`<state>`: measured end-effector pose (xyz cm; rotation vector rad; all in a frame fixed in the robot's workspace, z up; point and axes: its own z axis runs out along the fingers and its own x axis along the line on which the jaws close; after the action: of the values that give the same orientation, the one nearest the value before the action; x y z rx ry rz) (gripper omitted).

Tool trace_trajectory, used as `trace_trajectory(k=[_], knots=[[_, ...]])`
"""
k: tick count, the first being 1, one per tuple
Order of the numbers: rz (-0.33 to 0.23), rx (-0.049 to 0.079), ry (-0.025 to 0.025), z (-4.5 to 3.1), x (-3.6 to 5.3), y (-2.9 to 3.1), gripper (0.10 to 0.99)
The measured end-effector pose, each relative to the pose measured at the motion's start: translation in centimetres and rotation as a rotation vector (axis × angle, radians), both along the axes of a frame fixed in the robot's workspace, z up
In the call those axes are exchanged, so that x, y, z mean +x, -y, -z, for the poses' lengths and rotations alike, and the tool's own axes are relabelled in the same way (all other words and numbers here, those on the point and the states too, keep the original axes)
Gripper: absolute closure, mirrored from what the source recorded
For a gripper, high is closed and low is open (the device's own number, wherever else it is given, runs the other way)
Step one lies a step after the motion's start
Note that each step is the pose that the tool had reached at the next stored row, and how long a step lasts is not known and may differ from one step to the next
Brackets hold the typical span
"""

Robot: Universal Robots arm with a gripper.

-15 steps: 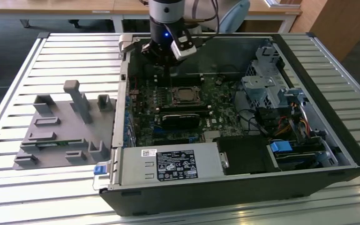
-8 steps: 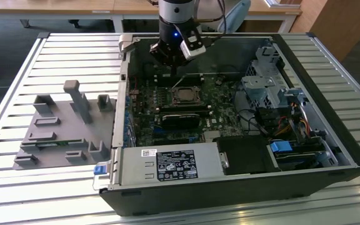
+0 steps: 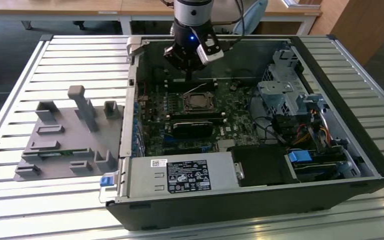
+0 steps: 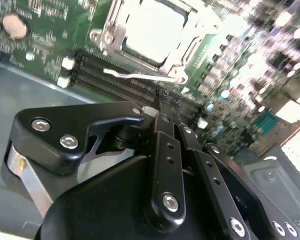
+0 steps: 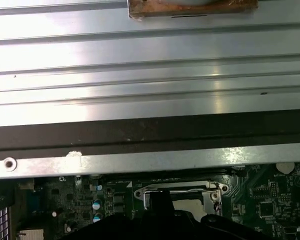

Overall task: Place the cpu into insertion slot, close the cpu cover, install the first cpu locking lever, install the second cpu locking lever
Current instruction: 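Install the first cpu locking lever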

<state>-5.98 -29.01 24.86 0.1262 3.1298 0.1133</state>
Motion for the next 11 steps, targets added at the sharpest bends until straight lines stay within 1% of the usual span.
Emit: trace_trajectory(k=[1,2,4,7,11], knots=[[-0.001,0.014,0.0002,0.02,0.00,0.00,0.980],[-0.001,0.023,0.0005,0.06,0.00,0.00,0.980],[-0.007,0.024,0.0029,0.16,0.01,-0.01,0.980],[-0.023,0.023,0.0028,0.33,0.09,0.00,0.980],[-0.023,0.023,0.0028,0.71,0.44,0.00,0.980]])
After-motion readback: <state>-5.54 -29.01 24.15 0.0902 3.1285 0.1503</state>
